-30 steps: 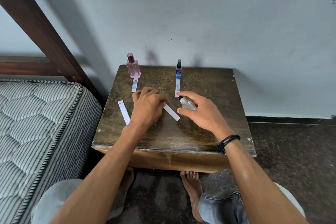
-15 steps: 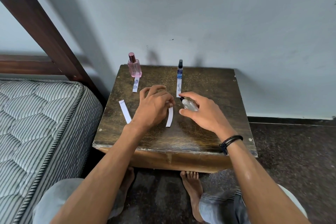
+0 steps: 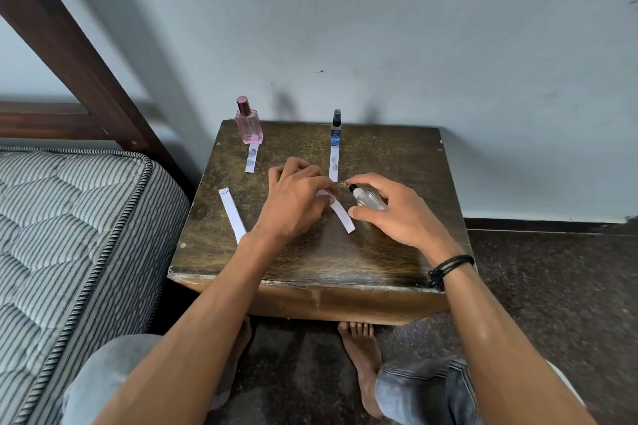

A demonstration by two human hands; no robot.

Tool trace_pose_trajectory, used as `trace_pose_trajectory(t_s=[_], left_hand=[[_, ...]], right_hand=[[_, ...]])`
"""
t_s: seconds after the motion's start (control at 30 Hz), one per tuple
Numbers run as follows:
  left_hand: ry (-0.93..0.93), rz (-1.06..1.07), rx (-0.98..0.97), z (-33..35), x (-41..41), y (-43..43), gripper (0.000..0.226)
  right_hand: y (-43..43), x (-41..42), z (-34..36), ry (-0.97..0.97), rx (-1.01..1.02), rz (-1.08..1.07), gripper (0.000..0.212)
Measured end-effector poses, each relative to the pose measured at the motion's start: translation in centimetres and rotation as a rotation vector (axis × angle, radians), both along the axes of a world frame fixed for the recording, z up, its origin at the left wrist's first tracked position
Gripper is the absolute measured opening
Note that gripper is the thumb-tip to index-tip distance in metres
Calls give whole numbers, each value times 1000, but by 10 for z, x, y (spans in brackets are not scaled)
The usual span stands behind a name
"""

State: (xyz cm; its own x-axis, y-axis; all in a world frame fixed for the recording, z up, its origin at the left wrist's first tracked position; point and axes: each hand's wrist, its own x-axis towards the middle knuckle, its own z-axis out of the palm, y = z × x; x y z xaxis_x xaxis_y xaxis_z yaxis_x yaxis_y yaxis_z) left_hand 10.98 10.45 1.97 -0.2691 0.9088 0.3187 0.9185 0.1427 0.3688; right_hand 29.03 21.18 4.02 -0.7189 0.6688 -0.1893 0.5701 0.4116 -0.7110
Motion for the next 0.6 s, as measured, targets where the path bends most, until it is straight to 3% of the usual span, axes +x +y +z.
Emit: trace_pose_trajectory(t_s=[0.2,0.43,0.6], left_hand=[[-131,-33,56,2,7,5,9],[-310,-18,-53,9,13,8,11],[-450,73,-145,10,11,8,20]], right_hand=[[6,7,0,39,-99,-76,41],[10,11,0,125,-196,-119,40],[9,9,-2,101,-155,-93,38]])
